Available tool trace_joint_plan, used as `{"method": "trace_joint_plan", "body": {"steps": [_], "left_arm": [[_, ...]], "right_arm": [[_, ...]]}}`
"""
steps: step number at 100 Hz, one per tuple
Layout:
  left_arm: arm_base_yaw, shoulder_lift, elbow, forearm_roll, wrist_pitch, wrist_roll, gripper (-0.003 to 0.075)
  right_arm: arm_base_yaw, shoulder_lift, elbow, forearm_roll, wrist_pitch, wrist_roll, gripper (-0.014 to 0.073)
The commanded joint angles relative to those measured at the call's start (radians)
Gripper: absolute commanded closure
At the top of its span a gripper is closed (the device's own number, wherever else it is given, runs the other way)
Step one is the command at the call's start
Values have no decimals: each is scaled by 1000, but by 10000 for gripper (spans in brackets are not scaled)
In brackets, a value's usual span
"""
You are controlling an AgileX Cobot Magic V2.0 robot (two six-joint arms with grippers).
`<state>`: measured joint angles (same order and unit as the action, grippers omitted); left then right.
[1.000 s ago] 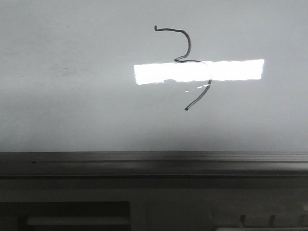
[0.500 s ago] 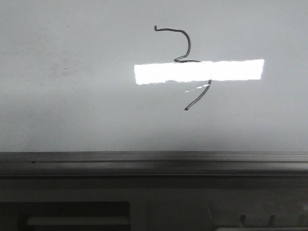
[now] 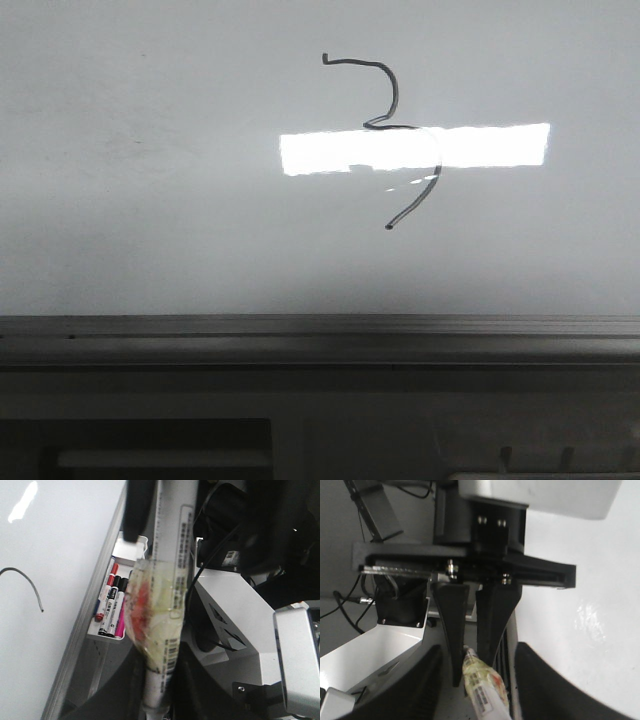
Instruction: Write number 3 on whiteboard
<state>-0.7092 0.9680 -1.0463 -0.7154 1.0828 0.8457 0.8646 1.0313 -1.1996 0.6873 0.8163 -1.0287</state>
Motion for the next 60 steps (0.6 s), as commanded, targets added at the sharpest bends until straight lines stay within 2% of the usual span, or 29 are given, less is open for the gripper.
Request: {"method": "trace_joint_plan", "body": {"steps": [1, 10, 19, 28, 39, 50, 60], "left_arm": [[0, -6, -20, -45, -76, -17, 741], [0, -8, 5, -45, -167, -36, 741], [0, -8, 54, -45, -321, -105, 741], [0, -6, 124, -45, -486, -152, 741], [0, -2, 220, -47, -691, -215, 741], [0, 16, 307, -98, -883, -229, 741], [0, 46, 346, -125, -984, -229, 741]], "right_arm": [[-27, -62, -35, 22, -94, -8, 120], [-79, -116, -33, -50, -109, 31, 125], [-145, -174, -31, -150, -101, 157, 202], [-213, -219, -17, -233, -75, 291, 382], [-266, -270, 42, -274, -60, 321, 666], [-281, -308, 139, -274, -100, 332, 653], [-281, -332, 221, -274, -149, 364, 653]]}}
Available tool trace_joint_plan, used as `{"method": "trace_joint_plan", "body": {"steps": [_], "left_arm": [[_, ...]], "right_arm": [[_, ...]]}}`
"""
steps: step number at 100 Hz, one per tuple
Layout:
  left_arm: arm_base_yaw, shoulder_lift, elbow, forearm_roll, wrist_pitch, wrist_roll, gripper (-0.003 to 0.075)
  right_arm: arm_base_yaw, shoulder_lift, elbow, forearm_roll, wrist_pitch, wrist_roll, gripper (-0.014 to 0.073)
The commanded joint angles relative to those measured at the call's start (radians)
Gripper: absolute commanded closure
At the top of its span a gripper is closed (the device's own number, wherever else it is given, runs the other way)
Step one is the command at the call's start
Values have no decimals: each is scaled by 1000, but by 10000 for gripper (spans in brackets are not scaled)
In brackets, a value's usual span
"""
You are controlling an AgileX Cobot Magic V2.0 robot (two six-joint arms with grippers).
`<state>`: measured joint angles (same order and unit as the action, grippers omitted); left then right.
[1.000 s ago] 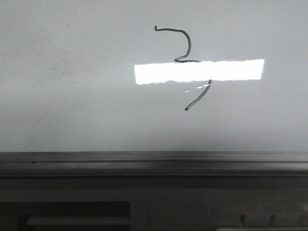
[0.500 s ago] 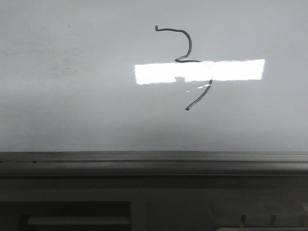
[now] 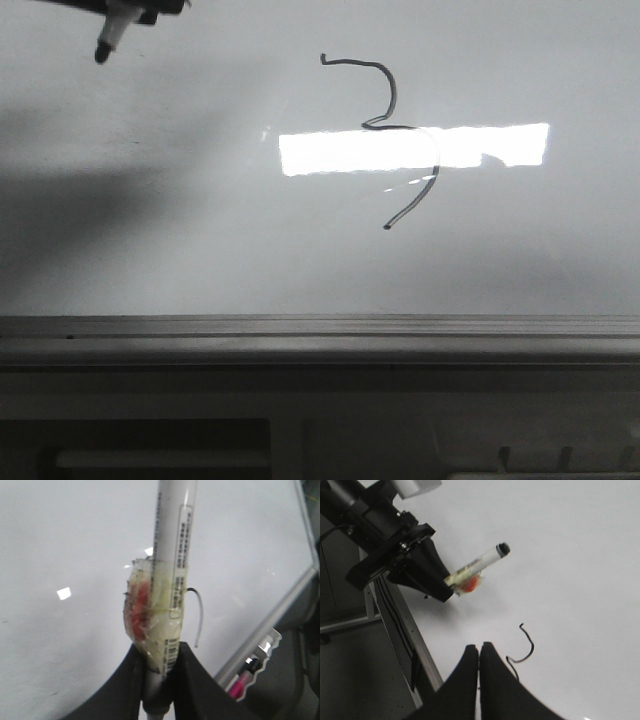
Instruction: Write number 3 on whiteboard
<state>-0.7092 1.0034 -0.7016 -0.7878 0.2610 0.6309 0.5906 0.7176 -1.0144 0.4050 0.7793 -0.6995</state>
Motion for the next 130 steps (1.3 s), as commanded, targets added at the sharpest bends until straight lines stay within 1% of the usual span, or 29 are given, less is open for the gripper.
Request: {"method": "trace_joint_plan", "body": {"steps": [1, 17, 33, 50, 68, 73, 76, 81, 85, 86, 88, 93, 100, 105, 118, 130], "left_arm": [[0, 14, 4, -55, -167, -14, 741], [0, 89, 7, -68, -209, -14, 741], [0, 155, 7, -68, -209, -14, 741], [0, 212, 7, -70, -221, -14, 741], [0, 247, 7, -136, -261, -14, 740], [0, 254, 7, -138, -261, -14, 729], [0, 260, 7, -138, -261, -14, 708], [0, 262, 7, -138, -261, -14, 640], [0, 265, 7, -138, -261, -14, 555], [0, 265, 7, -138, -261, -14, 524], [0, 265, 7, -138, -261, -14, 490], [0, 265, 7, -138, -261, -14, 363], [0, 265, 7, -138, -261, -14, 257], [0, 265, 7, -138, -266, -14, 230], [0, 265, 7, -138, -283, -14, 230], [0, 212, 7, -138, -287, -14, 230]], "right_arm": [[-7, -19, 46, 9, -116, 42, 653], [-7, -19, 123, 11, -196, 67, 654], [-7, -19, 133, 11, -242, 67, 655], [-7, -19, 133, 12, -230, 67, 655], [-7, -19, 133, 31, -214, 67, 655], [-7, -19, 133, 31, -211, 67, 655], [-7, -19, 133, 31, -210, 67, 655], [-7, -19, 133, 31, -209, 67, 655], [-7, -19, 133, 31, -209, 67, 655], [-7, -19, 133, 31, -209, 67, 655], [-7, -19, 133, 31, -209, 67, 655], [-7, -19, 133, 31, -209, 67, 655], [-7, -19, 133, 31, -209, 67, 655], [-7, -19, 133, 31, -209, 67, 655], [-7, -19, 133, 31, -212, 67, 655], [-7, -33, 133, 28, -212, 67, 655]]}}
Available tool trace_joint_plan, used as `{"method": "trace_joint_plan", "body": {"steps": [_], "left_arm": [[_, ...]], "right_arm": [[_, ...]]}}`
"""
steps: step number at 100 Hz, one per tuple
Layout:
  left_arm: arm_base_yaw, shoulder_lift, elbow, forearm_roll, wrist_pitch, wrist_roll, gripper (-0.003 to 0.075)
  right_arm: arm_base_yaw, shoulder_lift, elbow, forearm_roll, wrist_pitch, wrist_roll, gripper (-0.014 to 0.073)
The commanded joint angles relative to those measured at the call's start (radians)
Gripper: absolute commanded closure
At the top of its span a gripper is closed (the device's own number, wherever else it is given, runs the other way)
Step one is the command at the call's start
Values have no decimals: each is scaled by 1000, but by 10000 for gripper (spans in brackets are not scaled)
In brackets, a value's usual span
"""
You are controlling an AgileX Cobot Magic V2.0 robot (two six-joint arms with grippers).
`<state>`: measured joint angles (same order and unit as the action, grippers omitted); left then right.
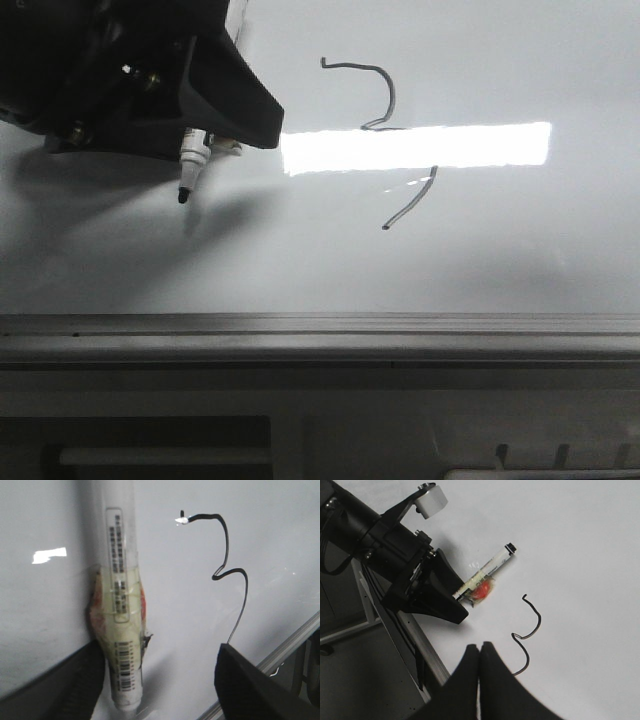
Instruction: Write number 3 on whiteboard
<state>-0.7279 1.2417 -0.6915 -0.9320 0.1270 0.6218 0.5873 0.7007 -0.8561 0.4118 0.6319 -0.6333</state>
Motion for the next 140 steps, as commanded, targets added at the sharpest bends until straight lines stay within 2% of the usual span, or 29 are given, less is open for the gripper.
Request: {"method": "trace_joint_plan", "body": {"steps": [1, 14, 21, 31, 48, 60, 77, 140], "left_arm": [[19, -33, -3, 6, -151, -5, 230], [19, -193, -1, 13, -55, -5, 235], [19, -305, 18, 27, 21, -5, 296], [19, -479, 72, 36, 74, -5, 469], [19, -786, 207, 55, 76, -5, 741], [19, -958, 301, 62, 59, -3, 741], [19, -1102, 370, 59, 61, -3, 741], [19, -1126, 407, 57, 62, -3, 741]], "right_arm": [[-4, -21, -25, 16, -65, 1, 655], [-4, -98, 11, -5, -88, 1, 655], [-4, -167, 65, -6, -114, 1, 655], [-4, -271, 174, -8, -195, 3, 655], [-4, -441, 401, -10, -330, 3, 655], [-4, -514, 525, -10, -362, 3, 655], [-4, -543, 587, -10, -367, 3, 655], [-4, -543, 594, -10, -355, 3, 655]]}}
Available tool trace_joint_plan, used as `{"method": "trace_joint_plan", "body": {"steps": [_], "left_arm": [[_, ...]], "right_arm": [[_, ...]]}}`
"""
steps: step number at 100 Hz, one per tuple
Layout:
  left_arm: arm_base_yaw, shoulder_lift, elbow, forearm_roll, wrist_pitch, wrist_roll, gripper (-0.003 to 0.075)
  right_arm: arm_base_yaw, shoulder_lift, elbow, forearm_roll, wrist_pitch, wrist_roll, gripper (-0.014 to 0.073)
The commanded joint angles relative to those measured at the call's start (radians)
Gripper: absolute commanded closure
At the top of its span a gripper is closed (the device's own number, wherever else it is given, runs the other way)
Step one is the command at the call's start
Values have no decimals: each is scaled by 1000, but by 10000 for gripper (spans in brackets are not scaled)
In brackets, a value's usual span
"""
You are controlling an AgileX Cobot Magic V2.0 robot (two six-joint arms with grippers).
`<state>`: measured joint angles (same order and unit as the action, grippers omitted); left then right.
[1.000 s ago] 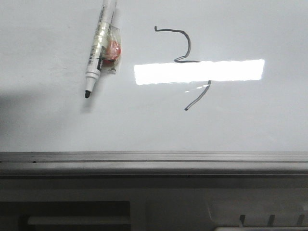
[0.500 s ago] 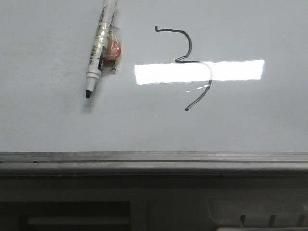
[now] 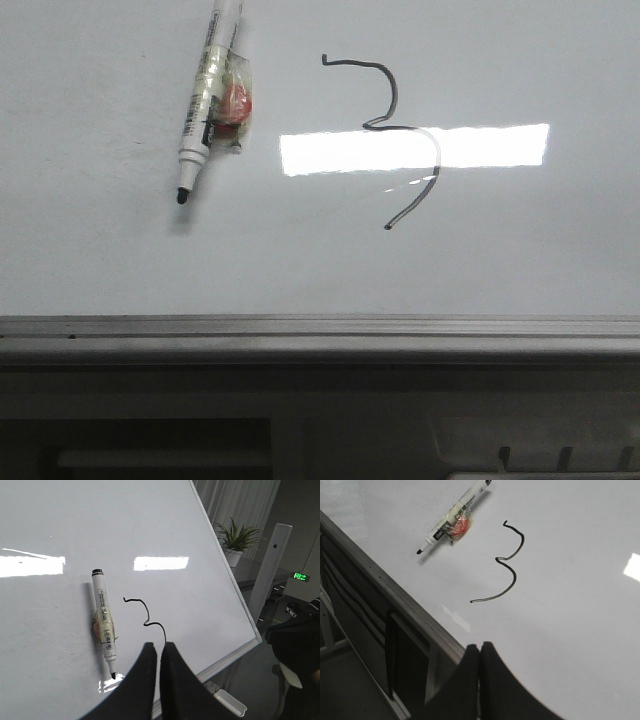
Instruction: Write number 3 on whiteboard
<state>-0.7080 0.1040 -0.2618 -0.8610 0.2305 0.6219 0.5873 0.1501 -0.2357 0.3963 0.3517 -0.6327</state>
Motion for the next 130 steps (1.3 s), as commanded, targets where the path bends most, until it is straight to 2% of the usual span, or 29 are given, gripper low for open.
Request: {"method": "trace_joint_plan", "body": {"steps": [1, 11, 20, 33, 43, 48, 56, 66, 83, 90, 130], "left_arm": [[-1, 12, -21, -14, -41, -3, 741], [11, 9, -14, 8, -83, -3, 741], [62, -10, -5, 252, -70, -5, 741], [220, -64, 58, 495, -67, -32, 741], [373, -111, 119, 568, -67, -48, 741], [451, -135, 147, 601, -67, -110, 741], [564, -130, 183, 683, -58, -304, 741], [645, -130, 217, 756, -27, -471, 741], [655, -130, 269, 766, -5, -482, 741], [655, -130, 272, 766, 47, -482, 741], [655, -130, 272, 763, 45, -482, 741]], "right_arm": [[-4, 8, -26, 5, -75, 2, 655], [-4, 8, -26, 5, -75, 2, 655], [-4, 8, -26, 5, -75, 2, 655], [-4, 8, -26, 5, -75, 2, 655], [-4, 8, -26, 5, -75, 2, 655], [-4, 8, -26, 5, -75, 2, 655], [-4, 8, -26, 5, -75, 2, 655], [-4, 8, -26, 5, -75, 2, 655], [-4, 8, -26, 5, -75, 2, 655], [-4, 8, -26, 5, -75, 2, 655], [-4, 8, -26, 5, -75, 2, 655]]}}
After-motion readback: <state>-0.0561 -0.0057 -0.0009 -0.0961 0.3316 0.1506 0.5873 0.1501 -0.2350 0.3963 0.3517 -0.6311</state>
